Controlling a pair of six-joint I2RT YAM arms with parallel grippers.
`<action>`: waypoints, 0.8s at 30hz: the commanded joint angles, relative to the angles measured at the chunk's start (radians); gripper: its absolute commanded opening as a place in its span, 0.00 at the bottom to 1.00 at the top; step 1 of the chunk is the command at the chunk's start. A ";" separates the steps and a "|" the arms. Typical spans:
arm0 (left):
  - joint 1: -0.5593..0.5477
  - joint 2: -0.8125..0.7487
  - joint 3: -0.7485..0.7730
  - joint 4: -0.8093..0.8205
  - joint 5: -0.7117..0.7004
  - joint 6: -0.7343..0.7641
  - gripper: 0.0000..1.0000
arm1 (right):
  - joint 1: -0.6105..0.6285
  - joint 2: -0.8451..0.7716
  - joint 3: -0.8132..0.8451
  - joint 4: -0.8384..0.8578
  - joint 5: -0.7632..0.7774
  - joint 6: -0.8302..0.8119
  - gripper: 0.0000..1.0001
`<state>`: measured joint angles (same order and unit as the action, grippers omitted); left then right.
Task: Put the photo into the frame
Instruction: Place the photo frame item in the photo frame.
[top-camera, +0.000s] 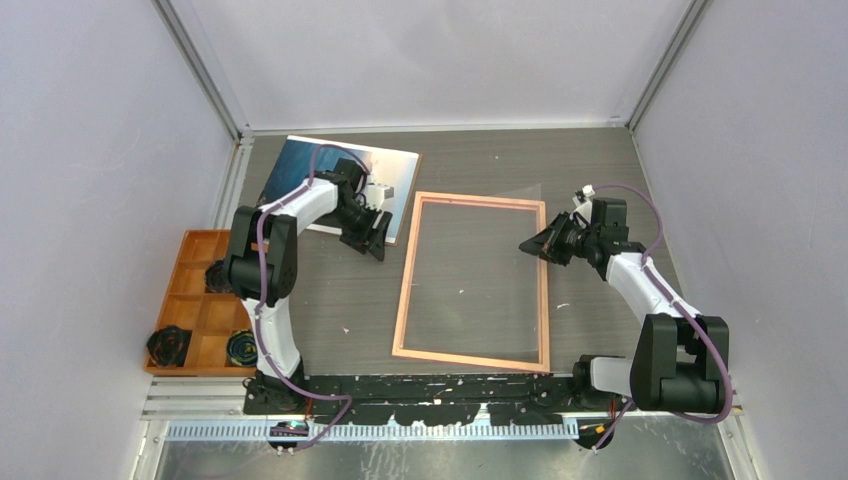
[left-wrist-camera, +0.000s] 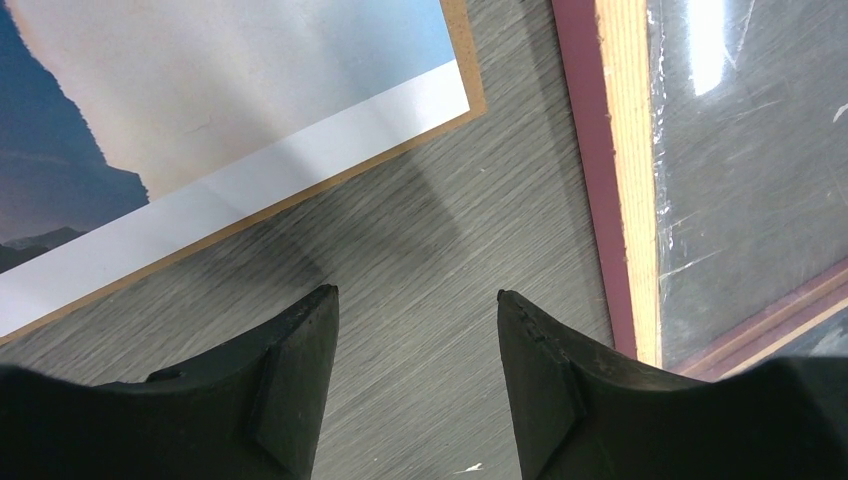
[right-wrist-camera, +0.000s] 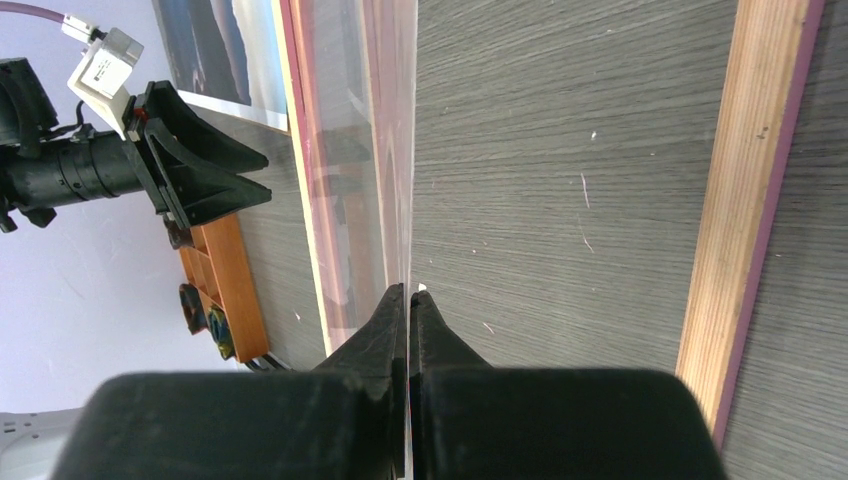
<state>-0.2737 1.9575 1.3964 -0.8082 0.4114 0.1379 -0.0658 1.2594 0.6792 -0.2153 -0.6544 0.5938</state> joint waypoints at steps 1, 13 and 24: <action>-0.005 -0.018 0.005 0.005 -0.002 0.011 0.61 | -0.003 0.008 0.035 0.011 0.003 -0.020 0.01; -0.055 0.038 0.028 0.018 -0.032 0.017 0.62 | -0.003 -0.020 0.030 0.081 -0.049 -0.006 0.01; -0.141 0.116 0.065 0.036 -0.089 0.017 0.63 | -0.003 -0.012 0.026 0.144 -0.100 0.030 0.01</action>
<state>-0.3855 2.0171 1.4628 -0.8043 0.3546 0.1387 -0.0677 1.2697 0.6792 -0.1429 -0.7124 0.6041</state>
